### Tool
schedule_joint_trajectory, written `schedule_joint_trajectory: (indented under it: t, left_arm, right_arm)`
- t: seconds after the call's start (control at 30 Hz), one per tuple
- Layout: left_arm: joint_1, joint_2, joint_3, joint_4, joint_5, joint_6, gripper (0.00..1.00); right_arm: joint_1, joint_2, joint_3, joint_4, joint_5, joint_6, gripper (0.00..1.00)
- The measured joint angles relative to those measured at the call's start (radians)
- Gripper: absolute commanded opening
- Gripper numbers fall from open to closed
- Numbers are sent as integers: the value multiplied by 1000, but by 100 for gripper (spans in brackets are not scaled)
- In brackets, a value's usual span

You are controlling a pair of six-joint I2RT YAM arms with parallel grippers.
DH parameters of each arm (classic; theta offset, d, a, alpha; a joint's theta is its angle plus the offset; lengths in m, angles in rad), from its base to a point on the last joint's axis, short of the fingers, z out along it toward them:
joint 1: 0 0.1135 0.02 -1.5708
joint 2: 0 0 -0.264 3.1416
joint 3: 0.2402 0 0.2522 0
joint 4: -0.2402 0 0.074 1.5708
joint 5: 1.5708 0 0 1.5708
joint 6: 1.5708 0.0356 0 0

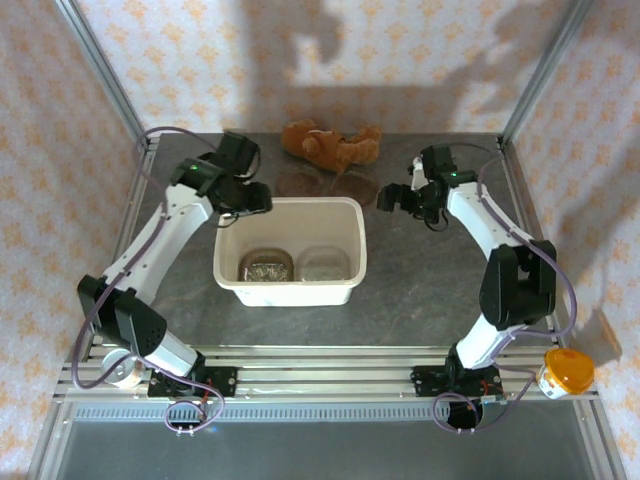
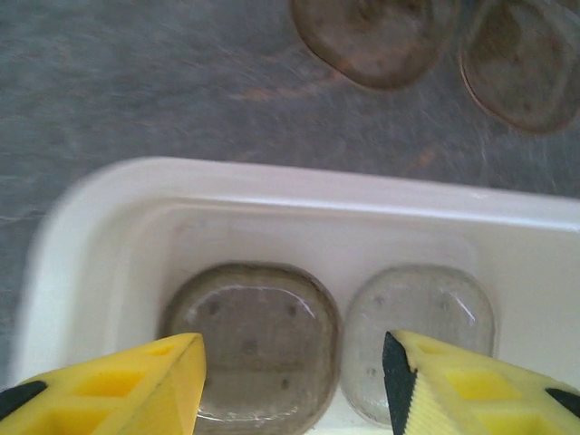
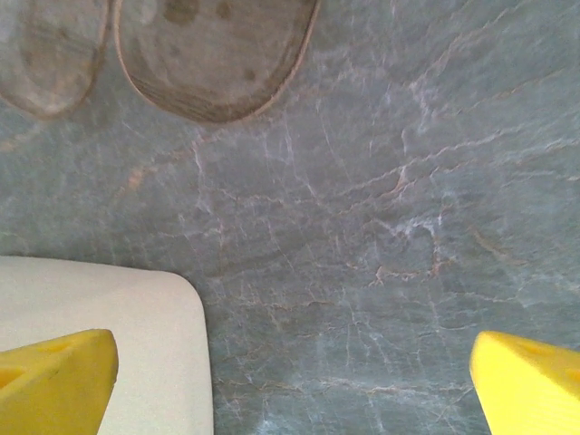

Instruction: Place the plates into the plastic bin on the countertop

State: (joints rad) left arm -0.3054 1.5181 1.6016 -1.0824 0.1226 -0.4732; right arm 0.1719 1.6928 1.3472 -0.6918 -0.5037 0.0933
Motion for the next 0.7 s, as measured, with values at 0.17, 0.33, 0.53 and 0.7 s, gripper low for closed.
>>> schedule_joint_trajectory:
  t: [0.17, 0.33, 0.53, 0.7]
  left_arm:
    - [123, -60, -1, -41, 10, 13, 59]
    - [159, -63, -24, -60, 31, 40, 59]
    - [159, -64, -71, -49, 84, 53, 59]
    - [159, -92, -106, -22, 109, 45, 59]
  right_arm:
    - [26, 77, 39, -19, 4, 10, 99]
    - [35, 149, 95, -18, 34, 51, 95]
    - [35, 359, 275, 3, 50, 111, 81]
    - [35, 522, 435, 5, 74, 152, 69]
